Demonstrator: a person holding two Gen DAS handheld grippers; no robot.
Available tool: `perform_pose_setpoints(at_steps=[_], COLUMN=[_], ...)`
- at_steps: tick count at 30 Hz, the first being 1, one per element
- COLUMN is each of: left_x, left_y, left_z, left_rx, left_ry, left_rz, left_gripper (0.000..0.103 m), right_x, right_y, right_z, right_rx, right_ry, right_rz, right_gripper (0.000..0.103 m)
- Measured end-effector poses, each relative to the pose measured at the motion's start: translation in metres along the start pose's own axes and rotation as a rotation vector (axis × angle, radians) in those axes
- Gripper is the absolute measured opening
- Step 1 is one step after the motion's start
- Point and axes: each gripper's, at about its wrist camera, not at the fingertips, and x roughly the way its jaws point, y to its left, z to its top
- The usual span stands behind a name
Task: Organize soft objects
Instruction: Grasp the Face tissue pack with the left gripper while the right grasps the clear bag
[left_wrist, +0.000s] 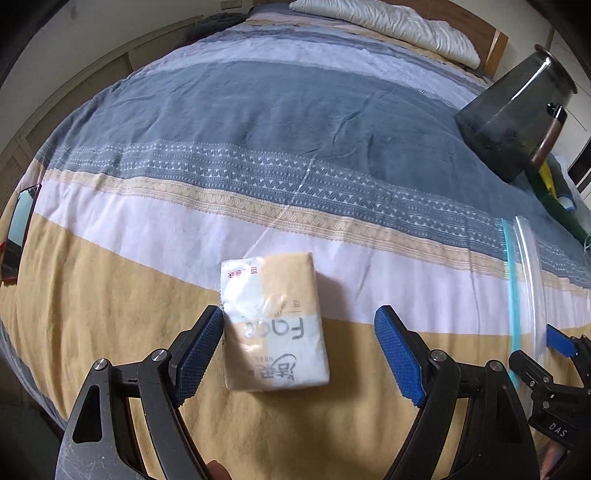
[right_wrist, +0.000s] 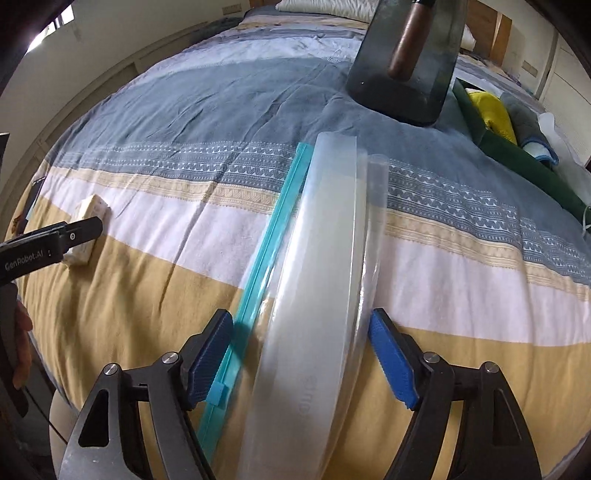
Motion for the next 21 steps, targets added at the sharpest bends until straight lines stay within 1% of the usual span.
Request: perform_pose_setpoints(at_steps=[2, 4, 6, 8, 14, 21], left_x=[0.003, 0.009, 0.013, 0.015, 0.017, 0.020], left_y=[0.003, 0.010, 0.011, 0.012, 0.020, 0.014], left_z=[-0.003, -0.007, -0.010, -0.011, -0.004, -0.003], left_rx=[-0.002, -0.028, -0.023, -0.022, -0.061, -0.059], left_ry=[0.008, 0.033, 0.031, 0.029, 0.042, 0.048], left_rz=[0.003, -0.004, 0.018, 0.021, 0.027, 0.066], left_gripper=[0.079, 0.079, 0.079, 0.079, 0.079, 0.079], right_x=[0.006, 0.014, 0.012, 0.008, 0.011, 0.010], right_y=[0.004, 0.005, 0.007, 0.013, 0.016, 0.017], right_z=[0.003, 0.010, 0.004, -0.006, -0.005, -0.005], right_rx=[-0.011, -0.015, -0.016, -0.020, -0.015, -0.013], right_ry=[0.002, 0.002, -0.003, -0.008, -0.003, 0.000], right_rz=[-0.012, -0.026, -0.041, -0.054, -0.063, -0.082], right_gripper=[0.078, 0.079, 0.080, 0.080, 0.077, 0.074])
